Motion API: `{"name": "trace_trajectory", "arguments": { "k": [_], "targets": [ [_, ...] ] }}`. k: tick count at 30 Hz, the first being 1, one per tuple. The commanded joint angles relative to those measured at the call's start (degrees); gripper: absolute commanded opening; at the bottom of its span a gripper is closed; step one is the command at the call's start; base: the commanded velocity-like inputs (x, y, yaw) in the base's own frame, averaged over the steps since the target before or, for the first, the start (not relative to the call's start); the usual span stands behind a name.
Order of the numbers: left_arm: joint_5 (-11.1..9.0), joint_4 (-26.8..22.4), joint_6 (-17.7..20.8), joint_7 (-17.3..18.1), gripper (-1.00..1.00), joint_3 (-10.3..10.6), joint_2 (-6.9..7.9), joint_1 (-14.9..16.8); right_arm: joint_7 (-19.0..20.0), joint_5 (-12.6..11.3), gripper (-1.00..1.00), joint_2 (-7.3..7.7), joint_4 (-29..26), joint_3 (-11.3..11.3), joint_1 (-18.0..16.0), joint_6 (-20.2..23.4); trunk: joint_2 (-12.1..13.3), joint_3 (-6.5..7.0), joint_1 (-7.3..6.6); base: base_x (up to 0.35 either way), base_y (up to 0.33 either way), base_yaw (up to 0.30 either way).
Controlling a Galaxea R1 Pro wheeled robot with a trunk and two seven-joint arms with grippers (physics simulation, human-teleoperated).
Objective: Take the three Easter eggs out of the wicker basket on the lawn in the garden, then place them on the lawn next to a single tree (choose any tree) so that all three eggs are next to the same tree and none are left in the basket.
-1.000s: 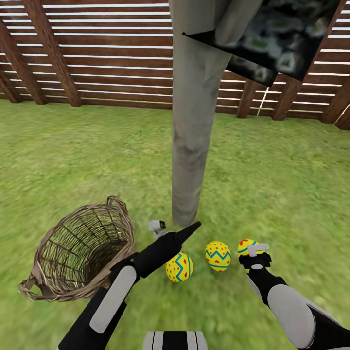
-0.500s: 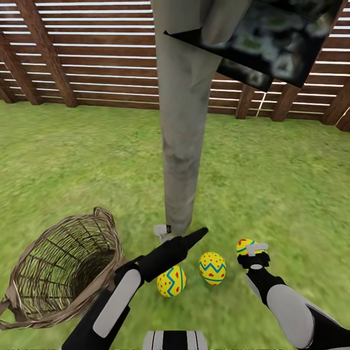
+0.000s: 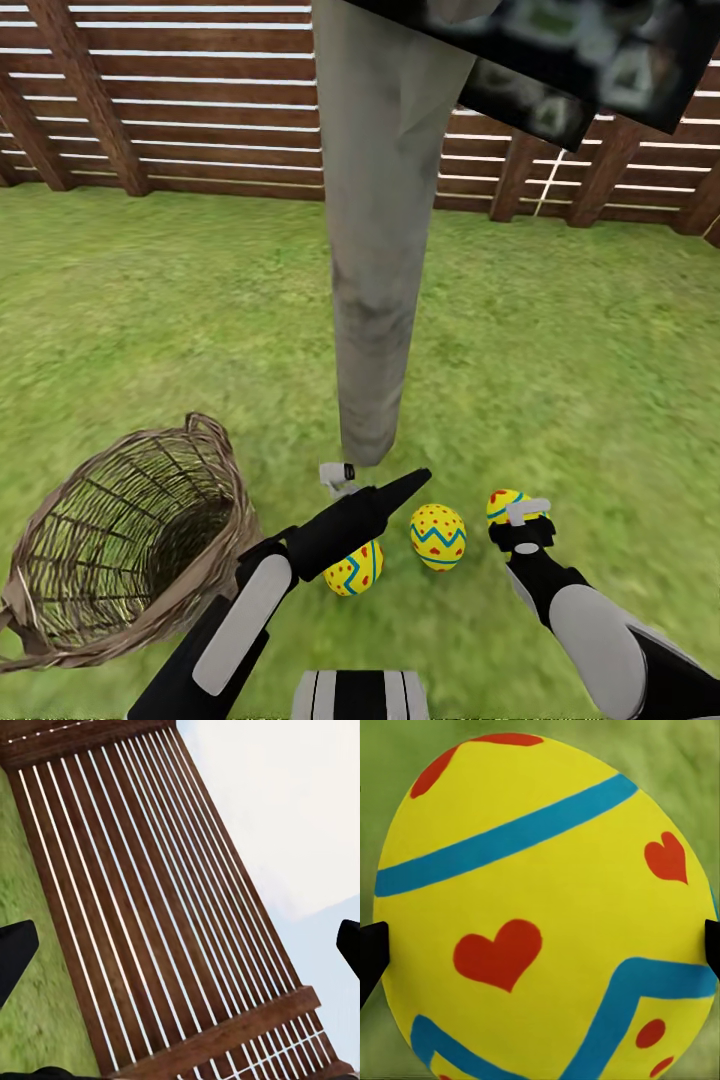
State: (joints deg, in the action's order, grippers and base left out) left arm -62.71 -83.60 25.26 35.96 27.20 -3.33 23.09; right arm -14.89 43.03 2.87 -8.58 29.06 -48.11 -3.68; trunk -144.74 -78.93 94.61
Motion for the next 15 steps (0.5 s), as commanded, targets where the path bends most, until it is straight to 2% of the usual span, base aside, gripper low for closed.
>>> {"name": "trace_trajectory", "arguments": {
  "k": [1, 5, 8, 11, 15],
  "targets": [
    [-0.6, 0.0, 0.5, 0.0, 1.0, 0.0, -0.01, 0.0, -0.1, 0.5, -1.0, -0.09, 0.1, 0.5, -0.1, -0.3, 0.0, -0.26, 0.01, 0.0, 0.0, 0.0],
    [-0.6, 0.1, 0.5, 0.0, 1.0, 0.0, -0.01, 0.0, -0.1, 1.0, -1.0, -0.24, -0.4, 0.2, -0.1, -0.7, -0.1, -1.15, 0.11, 0.0, 0.0, 0.0],
    [-0.5, 0.1, 0.5, -0.1, 1.0, 0.2, -0.06, 0.0, -0.2, 1.2, -1.0, -0.31, -2.9, 0.1, -0.1, -0.6, -0.1, -1.81, 0.19, 0.0, 0.0, 0.0],
    [-0.5, 0.0, 0.5, 0.0, 1.0, 0.2, -0.03, 0.0, -0.2, 1.2, -1.0, -0.47, -5.4, -1.0, -0.1, -0.7, -0.2, -2.48, 0.27, 0.0, 0.0, 0.0],
    [-0.6, 0.0, 0.5, 0.0, 1.0, 0.2, -0.07, 0.0, -0.1, 0.8, -1.0, -0.06, -3.6, -1.1, -2.5, 0.2, -0.2, -3.37, 0.37, 0.0, 0.0, 0.0]
  ]
}}
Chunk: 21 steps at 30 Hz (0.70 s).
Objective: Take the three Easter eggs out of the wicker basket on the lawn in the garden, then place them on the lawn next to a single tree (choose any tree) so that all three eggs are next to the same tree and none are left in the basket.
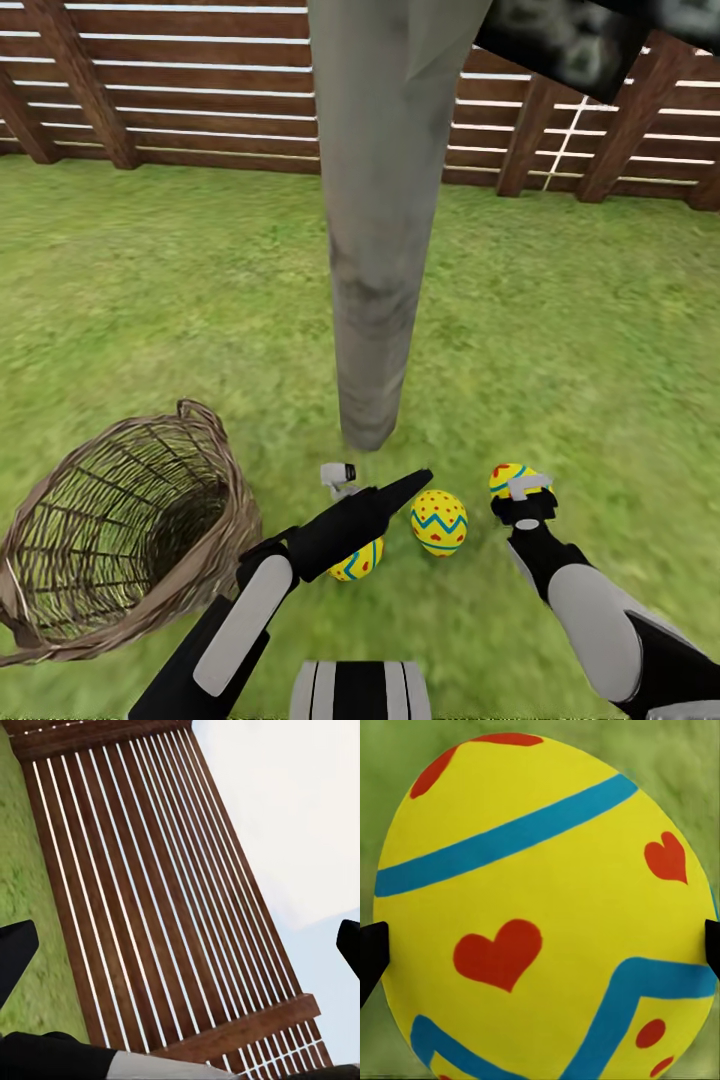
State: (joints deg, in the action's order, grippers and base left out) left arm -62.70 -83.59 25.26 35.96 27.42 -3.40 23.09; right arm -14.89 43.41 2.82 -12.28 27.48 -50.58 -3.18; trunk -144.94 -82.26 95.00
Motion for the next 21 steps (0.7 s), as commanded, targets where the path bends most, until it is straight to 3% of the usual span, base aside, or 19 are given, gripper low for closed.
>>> {"name": "trace_trajectory", "arguments": {
  "k": [1, 5, 21],
  "targets": [
    [-0.6, 0.0, 0.5, 0.0, 1.0, 0.0, -0.02, 0.0, -0.1, 0.4, -1.0, 0.05, 0.7, 0.5, -0.3, -0.3, 0.0, -0.26, 0.01, 0.0, 0.0, 0.0],
    [-0.6, 0.1, 0.5, -0.1, 1.0, 0.0, -0.03, 0.0, 0.4, 0.6, -1.0, 0.13, 3.5, 0.5, -1.1, 1.3, -0.1, -1.15, 0.11, 0.0, 0.0, 0.0],
    [-0.5, 0.1, 0.5, -0.1, 1.0, 0.0, -0.56, 0.0, 0.5, 0.4, -1.0, -0.09, 3.8, 0.6, -3.1, 0.0, -0.3, -4.69, 0.53, 0.0, 0.0, 0.0]
  ]
}}
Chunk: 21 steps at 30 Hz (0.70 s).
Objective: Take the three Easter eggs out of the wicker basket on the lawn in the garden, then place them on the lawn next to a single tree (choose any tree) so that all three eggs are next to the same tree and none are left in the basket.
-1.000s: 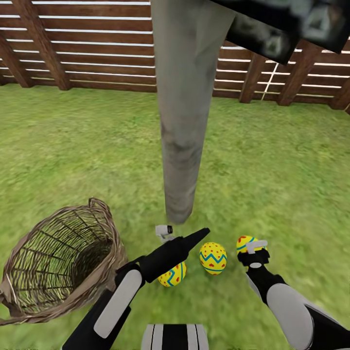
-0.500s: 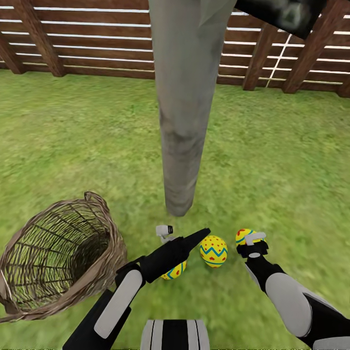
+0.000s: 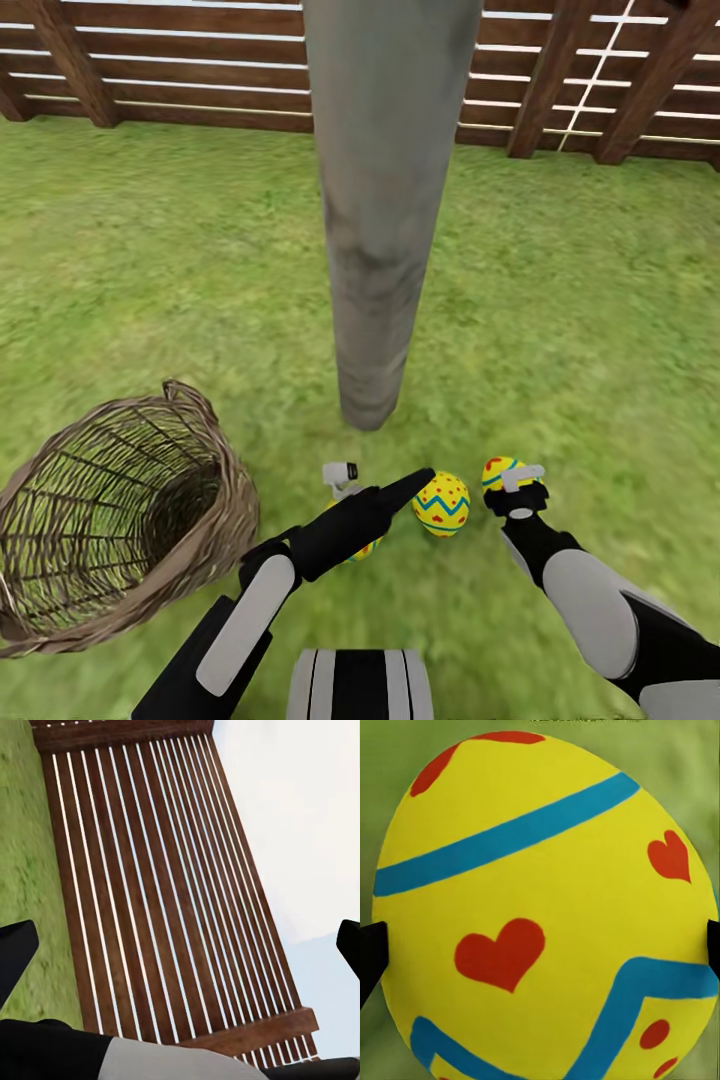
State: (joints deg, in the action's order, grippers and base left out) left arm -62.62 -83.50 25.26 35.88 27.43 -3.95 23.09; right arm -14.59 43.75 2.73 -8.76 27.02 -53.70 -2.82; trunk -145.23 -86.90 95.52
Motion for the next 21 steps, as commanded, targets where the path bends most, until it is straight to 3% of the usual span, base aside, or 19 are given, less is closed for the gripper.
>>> {"name": "trace_trajectory", "arguments": {
  "k": [1, 7, 21],
  "targets": [
    [-0.6, 0.0, 0.5, 0.0, 1.0, 0.0, -0.01, 0.0, 0.2, 0.0, -1.0, -0.01, 0.3, 1.0, 0.0, -0.3, 0.0, -0.27, 0.04, 0.0, 0.0, 0.0],
    [-0.6, 0.0, 0.5, 0.1, 1.0, 0.0, 0.07, 0.0, 0.2, 0.3, -1.0, -0.17, 0.1, 0.9, 0.0, -4.4, 0.0, -0.71, 0.09, 0.0, 0.0, 0.0],
    [-0.6, -0.1, 0.5, 0.1, 1.0, 0.0, 0.08, 0.0, 0.3, 0.4, -1.0, -0.18, 0.1, 0.9, 0.0, -4.4, -0.1, -0.93, 0.11, 0.0, 0.0, 0.0]
  ]
}}
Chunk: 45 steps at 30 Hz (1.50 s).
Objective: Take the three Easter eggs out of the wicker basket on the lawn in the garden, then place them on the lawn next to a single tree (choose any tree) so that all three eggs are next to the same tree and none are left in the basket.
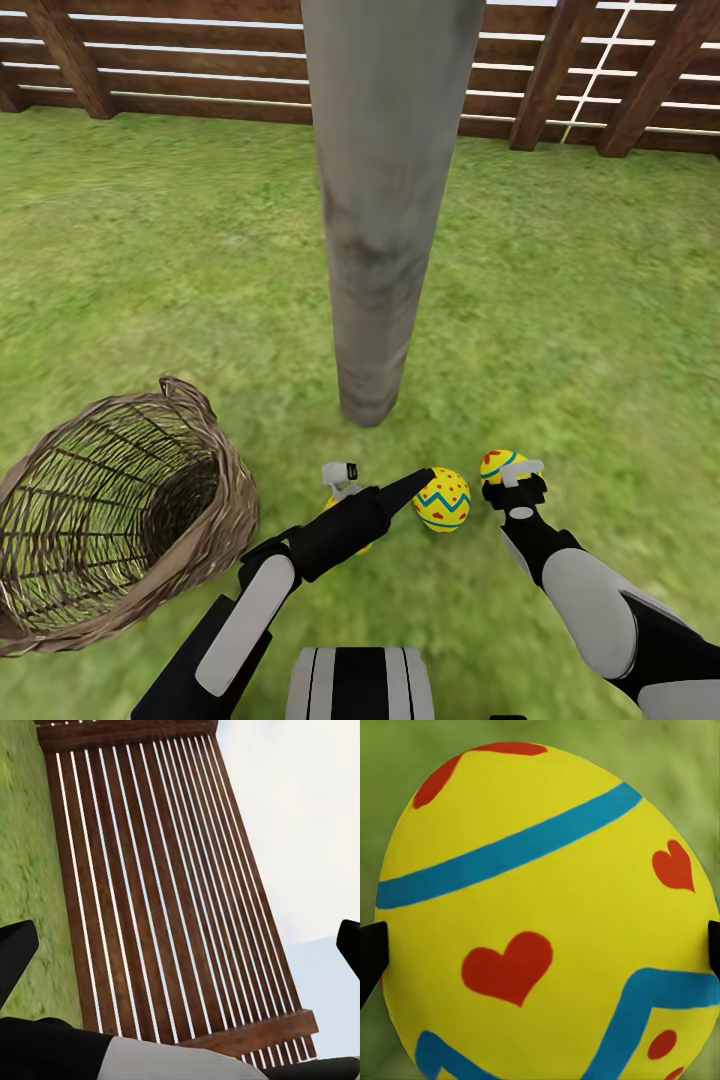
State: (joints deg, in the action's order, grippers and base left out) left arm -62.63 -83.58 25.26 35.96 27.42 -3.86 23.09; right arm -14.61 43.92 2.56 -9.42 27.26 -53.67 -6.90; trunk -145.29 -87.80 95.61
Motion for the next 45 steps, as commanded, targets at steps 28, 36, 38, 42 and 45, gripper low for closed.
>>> {"name": "trace_trajectory", "arguments": {
  "k": [28, 36, 38, 42, 45],
  "targets": [
    [-0.6, 0.1, 0.5, -0.1, 1.0, -0.1, 0.0, 0.0, 0.4, 0.1, 1.0, -0.1, 0.2, 0.6, 0.0, 0.0, 0.2, 3.29, -0.37, 0.0, 0.0, 0.0],
    [-1.0, 0.3, 0.4, -0.2, 1.0, -0.2, -0.01, 0.0, 0.4, 0.1, 1.0, -0.08, 0.1, 0.7, 0.0, 0.0, 0.3, 5.06, -0.57, 0.0, 0.0, 0.0],
    [-1.0, 0.3, 0.4, -0.2, 1.0, -0.2, -0.01, 0.0, 0.4, 0.1, 1.0, -0.03, 0.1, 0.7, 0.0, 0.0, 0.3, 5.5, -0.62, 0.0, 0.0, 0.0],
    [-1.0, 0.3, 0.4, -0.2, 1.0, -0.2, -0.01, 0.0, 0.4, -0.1, 1.0, 0.11, -0.4, 0.7, 0.0, 0.2, 0.4, 6.39, -0.73, 0.0, 0.0, 0.0],
    [-1.0, 0.3, 0.4, -0.2, 1.0, -0.2, -0.08, 0.0, 0.4, -0.2, 1.0, 0.15, -2.5, 0.8, 0.0, 0.9, 0.4, 7.05, -0.81, 0.0, 0.0, 0.0]
  ]
}}
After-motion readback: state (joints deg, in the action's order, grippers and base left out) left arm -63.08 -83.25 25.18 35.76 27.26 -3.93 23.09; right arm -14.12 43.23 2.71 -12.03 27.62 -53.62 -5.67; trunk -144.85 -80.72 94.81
